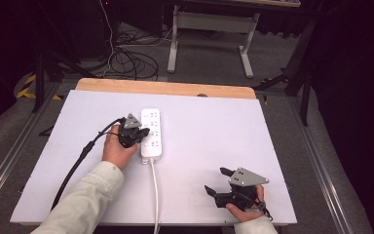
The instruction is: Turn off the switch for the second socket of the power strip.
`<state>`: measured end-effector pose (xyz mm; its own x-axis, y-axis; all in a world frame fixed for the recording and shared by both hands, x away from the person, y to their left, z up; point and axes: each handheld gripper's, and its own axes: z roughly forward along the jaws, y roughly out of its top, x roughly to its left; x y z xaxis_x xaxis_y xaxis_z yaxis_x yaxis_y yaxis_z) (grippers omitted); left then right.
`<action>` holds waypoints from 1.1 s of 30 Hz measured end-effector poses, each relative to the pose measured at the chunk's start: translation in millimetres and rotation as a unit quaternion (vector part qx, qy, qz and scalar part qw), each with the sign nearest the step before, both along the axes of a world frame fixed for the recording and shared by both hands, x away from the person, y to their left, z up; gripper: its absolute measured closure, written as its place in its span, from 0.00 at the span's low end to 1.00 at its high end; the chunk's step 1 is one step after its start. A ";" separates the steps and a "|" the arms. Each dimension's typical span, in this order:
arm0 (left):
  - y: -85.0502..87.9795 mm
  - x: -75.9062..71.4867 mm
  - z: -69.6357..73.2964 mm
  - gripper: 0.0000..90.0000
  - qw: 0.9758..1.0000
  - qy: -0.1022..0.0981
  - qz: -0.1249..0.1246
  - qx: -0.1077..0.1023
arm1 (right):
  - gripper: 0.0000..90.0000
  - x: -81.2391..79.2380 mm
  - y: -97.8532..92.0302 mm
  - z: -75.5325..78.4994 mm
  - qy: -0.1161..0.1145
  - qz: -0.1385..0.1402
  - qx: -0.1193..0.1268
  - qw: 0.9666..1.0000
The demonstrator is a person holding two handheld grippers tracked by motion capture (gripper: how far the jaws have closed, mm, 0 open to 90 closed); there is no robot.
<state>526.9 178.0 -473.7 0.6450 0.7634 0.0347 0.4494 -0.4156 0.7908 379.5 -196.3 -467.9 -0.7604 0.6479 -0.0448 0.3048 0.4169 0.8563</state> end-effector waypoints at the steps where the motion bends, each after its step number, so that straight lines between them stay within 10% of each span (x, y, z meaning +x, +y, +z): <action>1: -0.8 -0.3 1.7 1.00 1.000 0.001 -0.004 -0.013 | 0.22 0.3 -0.1 0.0 0.000 0.000 0.000 1.000; 33: 9.4 -25.3 45.5 0.86 0.998 -0.013 -0.019 -0.052 | 0.22 1.3 -0.4 -0.5 0.002 -0.004 0.001 1.000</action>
